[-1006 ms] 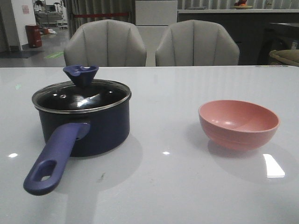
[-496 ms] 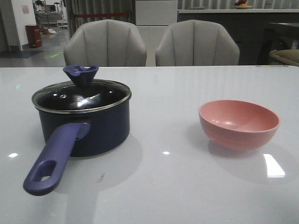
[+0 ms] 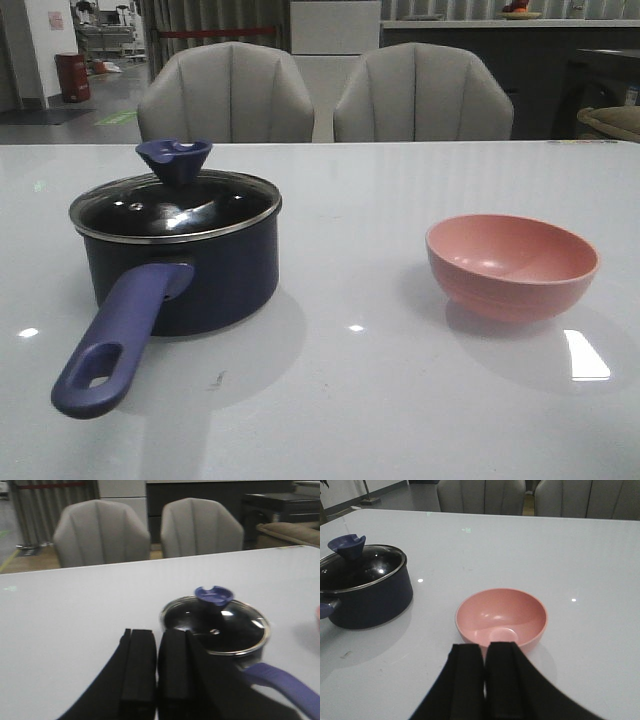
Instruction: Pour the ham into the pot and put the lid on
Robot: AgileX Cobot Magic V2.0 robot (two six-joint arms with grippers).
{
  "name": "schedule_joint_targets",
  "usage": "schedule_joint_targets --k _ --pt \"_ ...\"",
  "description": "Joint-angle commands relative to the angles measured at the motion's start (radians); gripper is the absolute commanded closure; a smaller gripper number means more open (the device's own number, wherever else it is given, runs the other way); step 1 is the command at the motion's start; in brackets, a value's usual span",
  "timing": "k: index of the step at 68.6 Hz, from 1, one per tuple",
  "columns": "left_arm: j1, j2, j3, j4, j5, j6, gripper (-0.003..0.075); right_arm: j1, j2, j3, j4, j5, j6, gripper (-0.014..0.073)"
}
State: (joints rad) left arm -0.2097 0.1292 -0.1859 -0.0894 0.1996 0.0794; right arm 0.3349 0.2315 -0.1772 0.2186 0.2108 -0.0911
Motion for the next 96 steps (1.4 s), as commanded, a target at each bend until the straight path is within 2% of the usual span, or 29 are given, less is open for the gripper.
schedule_joint_targets --k 1,9,17,26,38,56,96 --pt "0.115 -0.029 0.056 0.008 -0.143 -0.003 0.0608 0.000 0.005 -0.027 0.007 -0.079 -0.010 0.0424" --pt "0.220 -0.098 0.135 0.014 -0.172 -0.016 0.0608 0.000 0.005 -0.027 0.007 -0.079 -0.010 0.0424" --pt "0.263 -0.156 0.200 0.016 -0.215 -0.043 0.0608 0.000 0.005 -0.027 0.007 -0.079 -0.010 0.0424" --pt "0.263 -0.154 0.212 0.076 -0.223 -0.154 0.0608 0.000 0.005 -0.027 0.007 -0.080 -0.010 0.0424" --pt "0.254 -0.154 0.212 0.076 -0.219 -0.154 0.0608 0.000 0.005 -0.027 0.007 -0.080 -0.010 0.0424" --pt "0.175 -0.154 0.212 0.076 -0.219 -0.154 0.0608 0.000 0.005 -0.027 0.007 -0.080 -0.010 0.0424" --pt "0.174 -0.154 0.212 0.076 -0.219 -0.154 0.0608 0.000 0.005 -0.027 0.007 -0.080 -0.010 0.0424"
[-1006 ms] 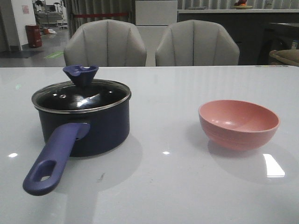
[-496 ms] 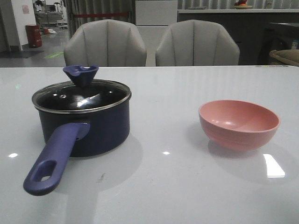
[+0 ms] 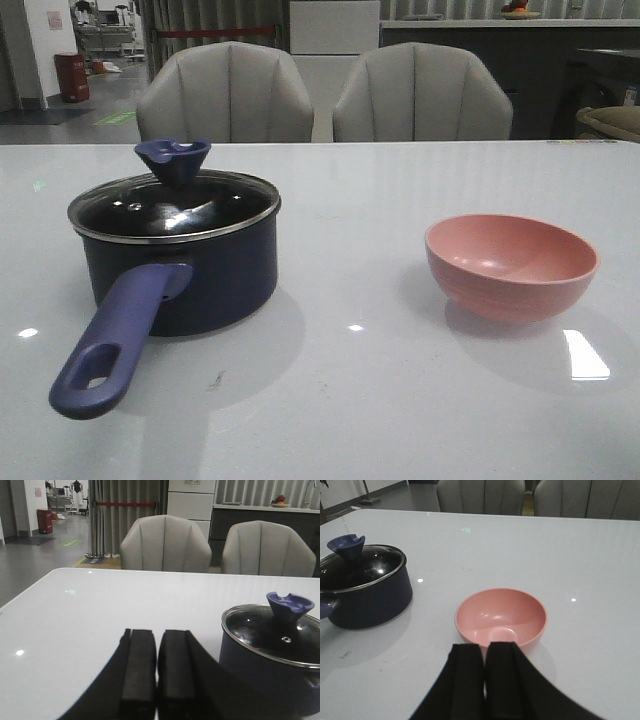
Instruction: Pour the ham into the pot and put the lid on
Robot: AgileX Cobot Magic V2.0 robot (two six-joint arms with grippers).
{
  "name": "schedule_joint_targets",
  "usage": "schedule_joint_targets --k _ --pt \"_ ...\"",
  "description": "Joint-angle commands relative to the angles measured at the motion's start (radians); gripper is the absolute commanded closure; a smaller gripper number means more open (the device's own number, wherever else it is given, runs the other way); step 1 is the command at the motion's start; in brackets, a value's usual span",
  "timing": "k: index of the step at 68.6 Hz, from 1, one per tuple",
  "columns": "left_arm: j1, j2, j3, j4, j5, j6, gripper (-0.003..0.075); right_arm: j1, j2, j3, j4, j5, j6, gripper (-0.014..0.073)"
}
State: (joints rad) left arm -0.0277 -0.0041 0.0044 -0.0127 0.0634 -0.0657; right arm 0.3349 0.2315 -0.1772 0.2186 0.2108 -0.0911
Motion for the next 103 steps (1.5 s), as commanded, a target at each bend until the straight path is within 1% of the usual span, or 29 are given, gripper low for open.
schedule_joint_targets --k 1,14,20,24,34,35,37,43,45,57,59,60,70,103 --pt "-0.008 -0.021 0.022 -0.001 -0.083 -0.009 0.0608 0.000 0.005 -0.027 0.007 -0.080 -0.010 0.0424" --pt "-0.008 -0.021 0.022 -0.001 -0.083 -0.009 0.0608 0.000 0.005 -0.027 0.002 -0.080 -0.012 0.0424" --pt "-0.008 -0.021 0.022 -0.001 -0.083 -0.009 0.0608 -0.014 0.000 -0.016 -0.073 -0.108 -0.014 0.0424" --pt "-0.008 -0.021 0.022 -0.001 -0.083 -0.009 0.0608 -0.041 -0.007 -0.008 -0.112 -0.128 -0.004 0.0424" --pt "-0.008 -0.021 0.022 -0.001 -0.083 -0.009 0.0608 -0.141 -0.046 0.041 -0.137 -0.193 0.008 0.0424" --pt "-0.008 -0.021 0.022 -0.001 -0.083 -0.009 0.0608 -0.165 -0.060 0.052 -0.152 -0.200 0.020 0.0424" --pt "-0.008 -0.021 0.022 -0.001 -0.083 -0.009 0.0608 -0.182 -0.075 0.064 -0.170 -0.211 0.035 0.0424" --pt "-0.008 -0.021 0.022 -0.001 -0.083 -0.009 0.0608 -0.207 -0.128 0.102 -0.219 -0.226 0.084 0.0424" --pt "-0.008 -0.021 0.022 -0.001 -0.083 -0.009 0.0608 -0.209 -0.145 0.118 -0.238 -0.230 0.091 0.0424" --pt "-0.008 -0.021 0.022 -0.001 -0.083 -0.009 0.0608 -0.209 -0.246 0.196 -0.241 -0.239 0.091 0.0424" --pt "-0.008 -0.021 0.022 -0.001 -0.083 -0.009 0.0608 -0.209 -0.264 0.201 -0.241 -0.219 0.091 0.0424" --pt "-0.008 -0.021 0.022 -0.001 -0.083 -0.009 0.0608 -0.209 -0.263 0.198 -0.241 -0.196 0.091 0.0424" --pt "-0.008 -0.019 0.022 -0.001 -0.083 -0.009 0.0608 -0.209 -0.261 0.199 -0.241 -0.163 0.091 0.0424" --pt "-0.008 -0.019 0.022 -0.001 -0.083 -0.009 0.0608 -0.209 -0.261 0.199 -0.241 -0.162 0.091 0.0424"
